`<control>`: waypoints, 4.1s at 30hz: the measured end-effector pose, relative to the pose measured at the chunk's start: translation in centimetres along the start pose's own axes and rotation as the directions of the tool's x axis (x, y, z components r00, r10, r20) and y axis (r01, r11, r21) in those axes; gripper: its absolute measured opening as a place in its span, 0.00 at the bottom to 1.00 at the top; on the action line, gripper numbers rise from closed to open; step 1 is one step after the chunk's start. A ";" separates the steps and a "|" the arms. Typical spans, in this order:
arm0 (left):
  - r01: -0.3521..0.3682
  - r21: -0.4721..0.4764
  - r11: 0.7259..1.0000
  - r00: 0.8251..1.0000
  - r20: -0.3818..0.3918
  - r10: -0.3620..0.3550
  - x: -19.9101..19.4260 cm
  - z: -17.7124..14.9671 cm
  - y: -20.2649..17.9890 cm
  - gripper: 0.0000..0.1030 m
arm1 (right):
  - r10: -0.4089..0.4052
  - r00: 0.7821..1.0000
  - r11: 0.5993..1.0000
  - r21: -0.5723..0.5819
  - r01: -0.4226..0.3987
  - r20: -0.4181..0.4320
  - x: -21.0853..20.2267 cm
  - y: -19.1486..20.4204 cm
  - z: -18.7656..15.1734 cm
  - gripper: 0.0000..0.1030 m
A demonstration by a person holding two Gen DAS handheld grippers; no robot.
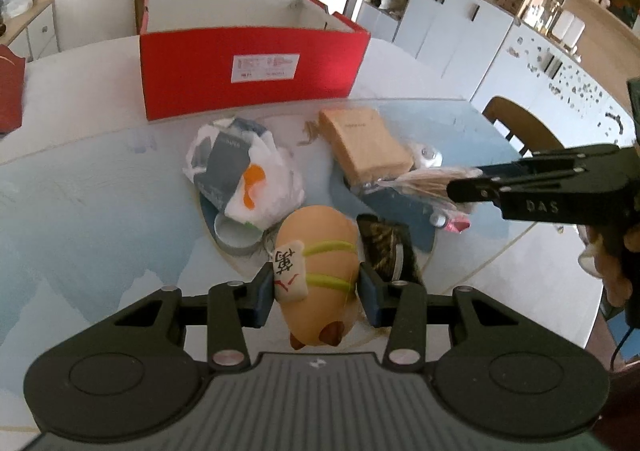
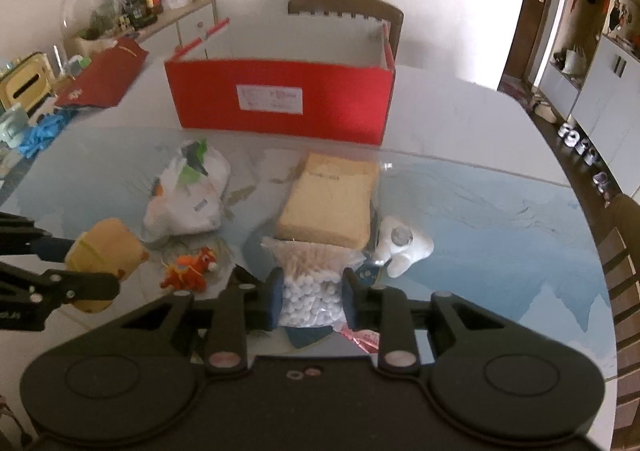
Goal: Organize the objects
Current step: 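Carry the plush and cotton swab bag with both tools into the red box, then open both tools to release the plush and swab bag inside the box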
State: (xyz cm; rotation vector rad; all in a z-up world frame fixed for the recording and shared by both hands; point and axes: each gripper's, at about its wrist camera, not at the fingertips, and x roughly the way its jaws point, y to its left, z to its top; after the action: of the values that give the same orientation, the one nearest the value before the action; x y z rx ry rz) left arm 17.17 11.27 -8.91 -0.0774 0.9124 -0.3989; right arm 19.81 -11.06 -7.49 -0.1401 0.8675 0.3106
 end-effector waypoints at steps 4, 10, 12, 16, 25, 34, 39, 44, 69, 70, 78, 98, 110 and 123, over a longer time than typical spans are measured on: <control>0.002 -0.009 1.000 1.000 0.016 -0.002 -0.7 1.1 -0.1 0.41 | 0.008 0.999 1.000 0.003 -0.008 0.044 -1.6 0.2 1.1 0.27; -0.004 -0.013 1.000 0.998 0.057 0.005 -1.8 3.5 -0.1 0.41 | 0.017 0.994 1.000 0.008 -0.018 0.108 -3.0 0.5 3.2 0.27; -0.011 -0.008 1.000 0.997 0.072 0.012 -2.2 4.4 0.0 0.41 | 0.019 0.992 1.000 0.002 -0.019 0.127 -3.3 0.5 4.0 0.27; -0.027 0.005 1.000 0.994 0.107 0.027 -2.8 6.3 0.1 0.41 | 0.018 0.986 1.000 -0.015 -0.016 0.165 -3.6 0.3 6.1 0.27; -0.077 0.038 0.996 0.983 0.167 0.069 -3.0 11.1 0.7 0.41 | -0.007 0.969 0.997 -0.077 0.027 0.249 -2.9 0.1 10.9 0.27; -0.145 0.074 0.987 0.970 0.207 0.127 -2.1 16.0 1.6 0.41 | 0.003 0.961 0.993 -0.116 0.030 0.276 -0.8 -0.1 15.2 0.27; -0.187 0.091 0.978 0.963 0.214 0.165 -0.6 18.7 2.7 0.41 | 0.013 0.965 0.991 -0.132 0.022 0.261 1.4 -0.1 17.1 0.27; -0.235 0.096 0.967 0.954 0.212 0.210 1.3 21.1 3.8 0.41 | 0.020 0.969 0.990 -0.138 0.015 0.248 3.9 0.0 18.8 0.27; -0.300 0.131 0.945 0.950 -0.051 0.308 15.7 27.8 8.8 0.42 | 0.031 0.998 0.997 -0.067 -0.027 0.060 16.6 -2.0 22.1 0.28; -0.301 0.134 0.944 0.948 -0.063 0.311 16.1 27.9 9.0 0.42 | 0.031 0.998 0.998 -0.063 -0.027 0.051 17.0 -2.1 22.1 0.28; -0.334 0.197 0.922 0.919 -0.147 0.365 19.6 27.5 9.3 0.42 | 0.033 0.999 0.995 -0.093 -0.033 -0.009 19.2 -1.6 21.5 0.28; -0.285 0.231 0.931 0.876 -0.333 0.350 22.0 27.3 9.4 0.49 | 0.006 0.992 0.994 -0.111 -0.020 -0.128 20.7 -1.2 20.3 0.39; -0.327 0.225 0.918 0.904 -0.210 0.373 18.1 28.5 8.1 0.69 | 0.012 0.998 0.993 -0.118 -0.019 -0.060 17.3 -1.2 20.5 0.49; -0.333 0.148 0.931 0.932 -0.096 0.349 10.5 28.2 6.7 0.69 | 0.049 0.999 0.989 -0.138 -0.045 0.022 12.0 -0.9 21.3 0.52</control>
State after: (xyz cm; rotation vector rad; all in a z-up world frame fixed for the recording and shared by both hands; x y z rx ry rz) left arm 46.94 10.71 -1.06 0.2264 0.9959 -0.1373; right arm 42.88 -4.12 -3.05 -0.2438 0.8255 0.4157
